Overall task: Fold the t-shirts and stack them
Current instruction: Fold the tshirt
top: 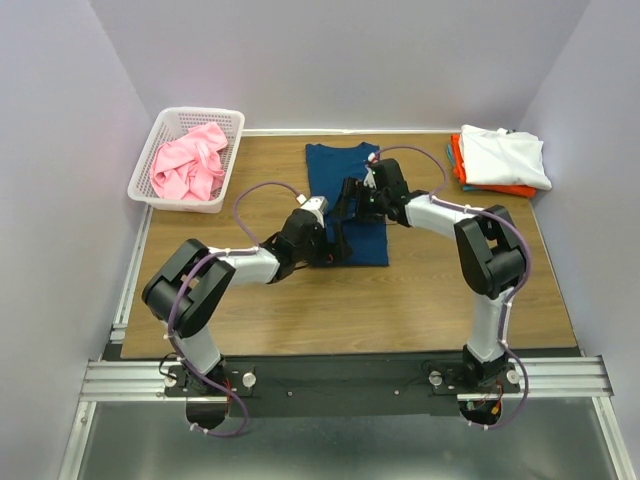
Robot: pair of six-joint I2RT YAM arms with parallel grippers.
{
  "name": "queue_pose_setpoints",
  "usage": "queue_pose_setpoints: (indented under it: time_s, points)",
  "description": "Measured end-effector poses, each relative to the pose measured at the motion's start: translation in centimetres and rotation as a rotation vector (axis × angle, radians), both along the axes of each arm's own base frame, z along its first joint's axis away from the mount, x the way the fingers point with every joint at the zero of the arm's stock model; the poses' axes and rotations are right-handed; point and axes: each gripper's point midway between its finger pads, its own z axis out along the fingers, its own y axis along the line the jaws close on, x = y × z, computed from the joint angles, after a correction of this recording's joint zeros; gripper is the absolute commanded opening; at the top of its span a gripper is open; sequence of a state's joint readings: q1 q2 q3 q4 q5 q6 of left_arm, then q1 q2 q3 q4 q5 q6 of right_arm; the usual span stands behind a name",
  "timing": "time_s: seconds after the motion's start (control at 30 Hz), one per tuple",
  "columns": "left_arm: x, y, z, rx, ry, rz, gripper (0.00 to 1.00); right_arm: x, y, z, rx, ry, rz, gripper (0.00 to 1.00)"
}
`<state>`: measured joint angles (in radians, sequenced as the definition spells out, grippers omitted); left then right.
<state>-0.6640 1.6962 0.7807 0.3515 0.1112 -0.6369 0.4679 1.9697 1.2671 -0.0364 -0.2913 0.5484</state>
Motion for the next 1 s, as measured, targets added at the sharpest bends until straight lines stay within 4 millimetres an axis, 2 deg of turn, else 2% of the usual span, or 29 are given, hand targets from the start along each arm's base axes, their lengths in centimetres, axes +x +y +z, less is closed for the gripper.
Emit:
queue_pose_setpoints:
  time_s: [0.13, 0.27, 0.33, 0.47, 0.53, 0.7, 0.8, 0.93, 1.0]
  points:
    - [0.1, -0.1, -0.7, 0.003, 0.007, -0.003, 0.98, 3.0, 0.8, 1.4, 0.000, -0.066, -0.021, 1.00]
    - [0.0, -0.1, -0.7, 0.000, 0.007, -0.002, 0.98, 7.4, 1.4, 2.5, 0.003, -0.147, -0.043, 1.00]
    - [-0.1, 0.0, -0.7, -0.004, 0.006, 0.000, 0.98, 9.3, 1.1, 2.7, 0.003, -0.174, -0.053, 1.00]
    - [-0.9, 0.6, -0.2, -0.008, 0.005, 0.002, 0.98, 10.8, -0.5, 3.6, -0.012, -0.214, -0.070, 1.00]
    - [-1.1, 0.8, 0.2, -0.013, -0.002, 0.003, 0.98, 10.8, -1.4, 4.3, -0.032, -0.230, -0.092, 1.00]
    - [-1.8, 1.4, 1.2, -0.028, -0.014, 0.011, 0.98, 9.8, -4.2, 7.3, -0.095, -0.285, -0.180, 1.00]
    - [-2.1, 1.6, 1.4, -0.031, -0.015, 0.012, 0.98, 10.7, -6.5, 8.5, -0.110, -0.310, -0.242, 1.00]
    - [-2.2, 2.7, 3.0, -0.023, -0.046, 0.054, 0.98, 12.9, -10.9, 7.4, -0.147, -0.293, -0.321, 0.97]
    - [-2.0, 3.4, 3.9, -0.021, -0.070, 0.083, 0.98, 14.4, -13.3, 6.2, -0.174, -0.278, -0.355, 0.96]
